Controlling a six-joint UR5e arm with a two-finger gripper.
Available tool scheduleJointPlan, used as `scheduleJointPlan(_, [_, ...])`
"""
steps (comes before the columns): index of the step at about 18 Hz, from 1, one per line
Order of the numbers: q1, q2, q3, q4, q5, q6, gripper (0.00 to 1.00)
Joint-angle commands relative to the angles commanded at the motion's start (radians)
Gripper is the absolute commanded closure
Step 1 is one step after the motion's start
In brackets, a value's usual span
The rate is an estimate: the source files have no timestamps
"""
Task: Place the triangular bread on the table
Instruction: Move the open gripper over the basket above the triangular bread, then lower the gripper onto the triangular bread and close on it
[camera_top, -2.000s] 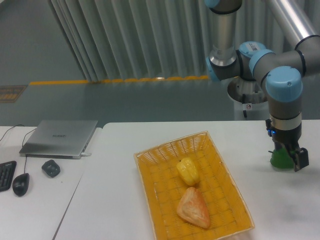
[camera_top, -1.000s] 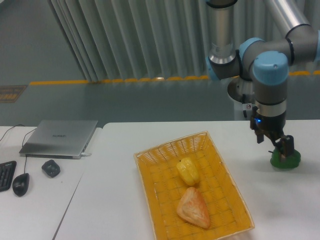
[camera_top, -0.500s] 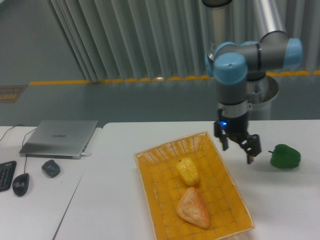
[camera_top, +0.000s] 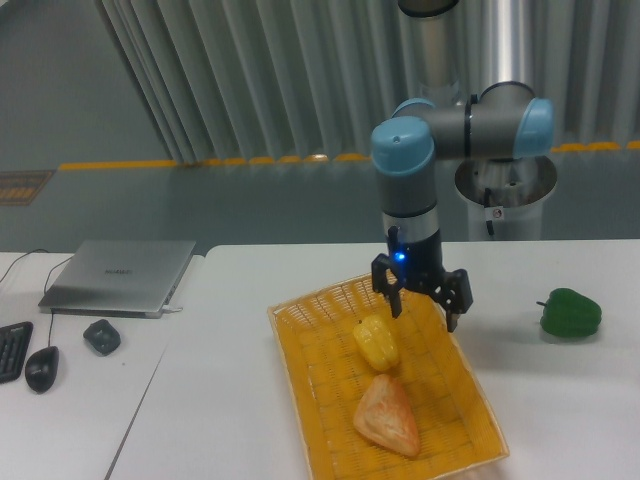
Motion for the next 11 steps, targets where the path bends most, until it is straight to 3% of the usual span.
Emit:
scheduleJointPlan(7, [-0.035,-0.110,0.063,0.052,0.005,-0.024,0.00])
scheduleJointPlan(11, [-0.035,-0.161,0.074,0.112,0.032,-0.028,0.00])
